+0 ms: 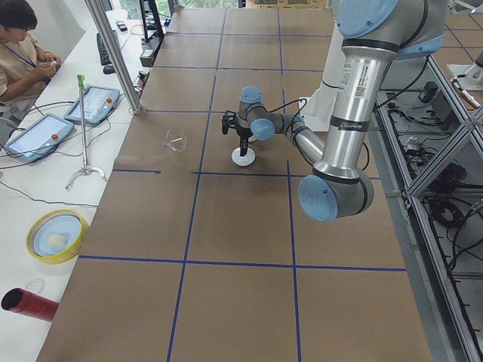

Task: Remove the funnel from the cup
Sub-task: 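Lower the left gripper to the white lid and grasp its knob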

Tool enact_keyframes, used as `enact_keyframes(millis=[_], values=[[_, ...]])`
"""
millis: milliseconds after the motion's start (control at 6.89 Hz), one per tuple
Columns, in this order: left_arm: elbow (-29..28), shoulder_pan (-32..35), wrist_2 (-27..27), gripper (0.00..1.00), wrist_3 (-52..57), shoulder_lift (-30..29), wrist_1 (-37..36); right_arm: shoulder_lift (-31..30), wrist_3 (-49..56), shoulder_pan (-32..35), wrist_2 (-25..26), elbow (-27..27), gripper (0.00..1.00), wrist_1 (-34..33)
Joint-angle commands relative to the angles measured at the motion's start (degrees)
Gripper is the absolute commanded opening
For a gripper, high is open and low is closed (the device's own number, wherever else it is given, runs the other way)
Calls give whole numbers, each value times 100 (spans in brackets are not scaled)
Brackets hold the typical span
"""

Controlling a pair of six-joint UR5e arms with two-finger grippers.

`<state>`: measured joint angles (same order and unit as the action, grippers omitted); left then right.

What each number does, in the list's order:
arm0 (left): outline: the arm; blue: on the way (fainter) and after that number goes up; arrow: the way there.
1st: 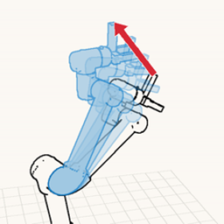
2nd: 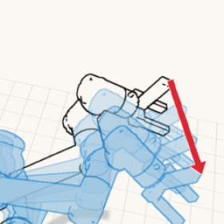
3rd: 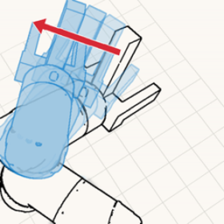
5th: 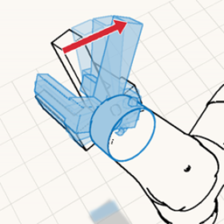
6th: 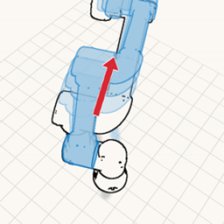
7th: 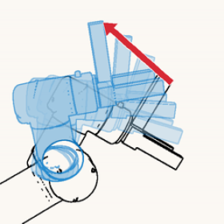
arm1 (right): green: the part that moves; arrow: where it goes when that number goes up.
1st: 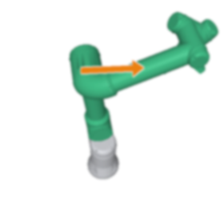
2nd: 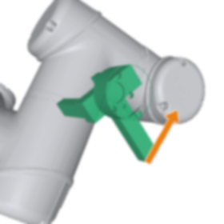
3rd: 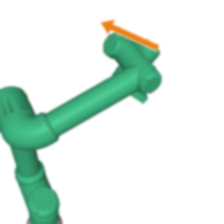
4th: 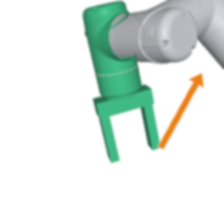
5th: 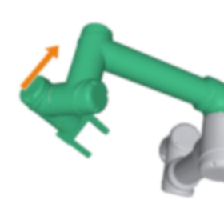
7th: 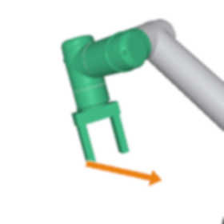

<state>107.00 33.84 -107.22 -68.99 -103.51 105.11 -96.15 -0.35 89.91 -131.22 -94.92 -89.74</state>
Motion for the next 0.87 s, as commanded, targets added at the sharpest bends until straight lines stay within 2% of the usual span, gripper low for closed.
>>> enact_keyframes(millis=[0,290,435,581,726], values=[[5,0,-1,70,9,6,-8,9,0,0,0,0,100,0],[5,0,-1,70,9,15,-8,0,0,0,0,0,100,0],[-3,0,-1,64,9,15,-8,0,0,0,0,0,100,0],[5,0,8,40,9,15,-8,0,0,0,0,0,100,0],[5,0,8,21,0,24,-8,0,0,0,0,0,100,0]])
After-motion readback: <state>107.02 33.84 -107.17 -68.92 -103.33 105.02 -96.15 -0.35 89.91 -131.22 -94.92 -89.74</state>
